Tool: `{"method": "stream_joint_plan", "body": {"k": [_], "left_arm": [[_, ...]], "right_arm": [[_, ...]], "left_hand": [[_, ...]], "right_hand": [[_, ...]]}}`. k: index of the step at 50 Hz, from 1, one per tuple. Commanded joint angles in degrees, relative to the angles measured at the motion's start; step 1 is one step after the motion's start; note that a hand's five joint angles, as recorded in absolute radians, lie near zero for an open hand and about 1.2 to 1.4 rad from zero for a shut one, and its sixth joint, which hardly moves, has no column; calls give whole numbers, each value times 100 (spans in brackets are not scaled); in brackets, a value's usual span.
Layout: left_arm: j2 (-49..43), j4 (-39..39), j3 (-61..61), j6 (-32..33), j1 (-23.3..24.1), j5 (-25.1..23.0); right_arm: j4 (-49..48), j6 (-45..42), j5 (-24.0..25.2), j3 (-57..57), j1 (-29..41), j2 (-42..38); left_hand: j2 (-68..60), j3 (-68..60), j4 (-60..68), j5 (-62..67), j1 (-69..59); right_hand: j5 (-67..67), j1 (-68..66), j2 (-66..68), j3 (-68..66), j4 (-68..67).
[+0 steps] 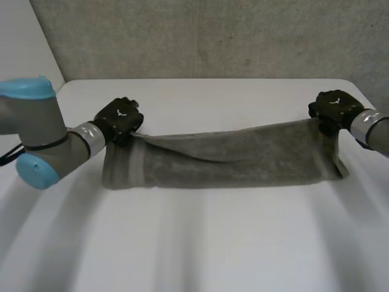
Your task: Fold the towel.
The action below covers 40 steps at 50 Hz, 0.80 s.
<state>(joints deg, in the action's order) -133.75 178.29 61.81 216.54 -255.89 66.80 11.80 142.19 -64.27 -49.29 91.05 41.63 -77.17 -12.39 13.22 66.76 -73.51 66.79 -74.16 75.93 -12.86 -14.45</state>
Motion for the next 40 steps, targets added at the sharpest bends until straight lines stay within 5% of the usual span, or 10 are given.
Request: {"method": "stream_joint_plan", "body": {"k": [1, 6, 8, 9, 10, 11, 15, 28, 40], "left_arm": [[-239, 443, -29, 2, 118, 158], [-397, 654, -73, 2, 145, 281], [-441, 751, -73, 11, 145, 360], [-441, 751, -73, 11, 145, 360], [-485, 751, -73, 11, 153, 421], [-511, 760, -64, 20, 162, 491], [-529, 760, -38, 98, 188, 606], [-380, 725, 68, 705, 215, 1072], [919, 760, 1279, 355, 224, 1011]], "right_arm": [[-503, 10, -288, 402, 176, -480], [-749, 54, -385, 622, 220, -691], [-819, 151, -420, 718, 220, -814], [-819, 151, -420, 719, 220, -814], [-819, 177, -455, 736, 229, -841], [-819, 186, -481, 736, 229, -858], [-819, 186, -525, 736, 247, -885], [-1039, 265, -824, 517, 273, -604], [-925, 661, -684, -1309, 159, 1275]], "left_hand": [[455, 239, -322, -414, 88], [1414, 239, -322, -1372, 1047], [4674, 239, -322, -4633, 4308], [4694, 239, -322, -4652, 4327], [6576, 239, -322, -6534, 6209], [6695, 239, -322, -6653, 6328], [6696, 239, -322, -6654, 6329], [6696, 239, -322, -6654, 6329], [6662, 239, -322, -6621, 6295]], "right_hand": [[321, -584, 407, 286, 445], [321, -584, 407, 286, 445], [321, -584, 407, 286, 445], [321, -584, 407, 286, 445], [-1272, 1009, -1185, 286, 445], [-4185, 3922, -4099, 286, 445], [-6679, 6416, -6593, 286, 445], [-6679, 6416, -6593, 286, 445], [-6679, 6416, -6593, 286, 445]]}}
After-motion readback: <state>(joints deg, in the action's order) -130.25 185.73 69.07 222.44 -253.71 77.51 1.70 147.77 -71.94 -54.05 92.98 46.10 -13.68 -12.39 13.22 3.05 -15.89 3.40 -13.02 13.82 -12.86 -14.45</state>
